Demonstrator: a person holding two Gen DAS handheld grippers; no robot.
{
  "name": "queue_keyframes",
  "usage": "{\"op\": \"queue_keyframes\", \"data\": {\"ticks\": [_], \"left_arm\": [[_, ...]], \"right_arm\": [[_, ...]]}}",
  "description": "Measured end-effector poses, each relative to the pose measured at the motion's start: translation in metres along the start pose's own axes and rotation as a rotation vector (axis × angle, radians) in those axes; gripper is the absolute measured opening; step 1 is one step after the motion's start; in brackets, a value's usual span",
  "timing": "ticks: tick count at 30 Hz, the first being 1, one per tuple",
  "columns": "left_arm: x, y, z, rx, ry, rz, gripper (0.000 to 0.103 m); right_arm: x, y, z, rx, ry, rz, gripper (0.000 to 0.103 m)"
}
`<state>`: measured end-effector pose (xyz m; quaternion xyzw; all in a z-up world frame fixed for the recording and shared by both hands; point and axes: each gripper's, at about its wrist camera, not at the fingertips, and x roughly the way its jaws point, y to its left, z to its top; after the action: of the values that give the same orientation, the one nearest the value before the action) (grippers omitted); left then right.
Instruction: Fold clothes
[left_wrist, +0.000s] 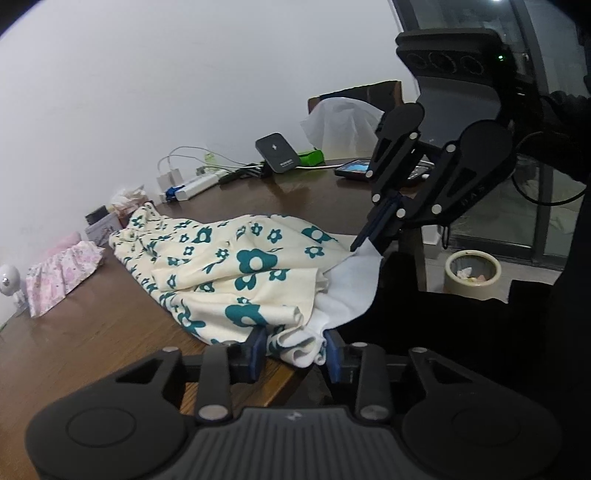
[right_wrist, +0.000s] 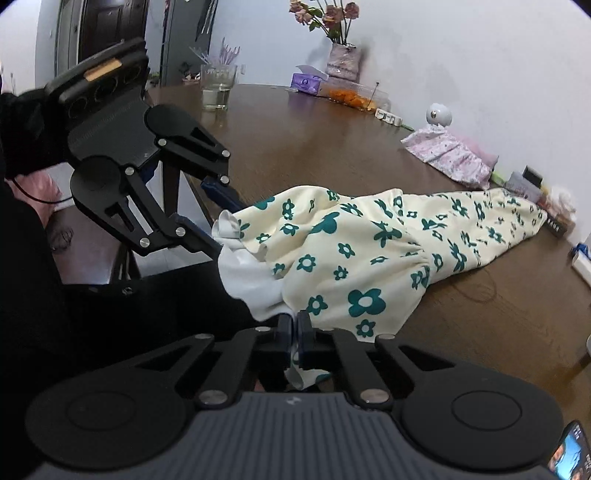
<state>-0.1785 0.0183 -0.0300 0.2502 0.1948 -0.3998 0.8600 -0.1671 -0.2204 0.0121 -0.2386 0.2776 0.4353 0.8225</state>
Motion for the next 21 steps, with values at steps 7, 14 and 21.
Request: {"op": "queue_keyframes", "data": {"ticks": [7, 14, 21], "left_arm": [[-0.004, 0.017, 0.003, -0.089, 0.002, -0.081, 0.008], [-0.024, 0.023, 0.007, -0.136, -0.025, -0.219, 0.006], [-0.019, 0.076, 0.040, -0.198, -0.159, -0.228, 0.007]], "right_arm": [[-0.003, 0.000, 0.001, 0.021, -0.009, 0.017, 0.002], [-0.017, 0.000, 0.001, 0.041, -0.017, 0.082, 0.002], [-0.041, -0.032, 0.022, 0.077, -0.110, 0.099, 0.002]]}}
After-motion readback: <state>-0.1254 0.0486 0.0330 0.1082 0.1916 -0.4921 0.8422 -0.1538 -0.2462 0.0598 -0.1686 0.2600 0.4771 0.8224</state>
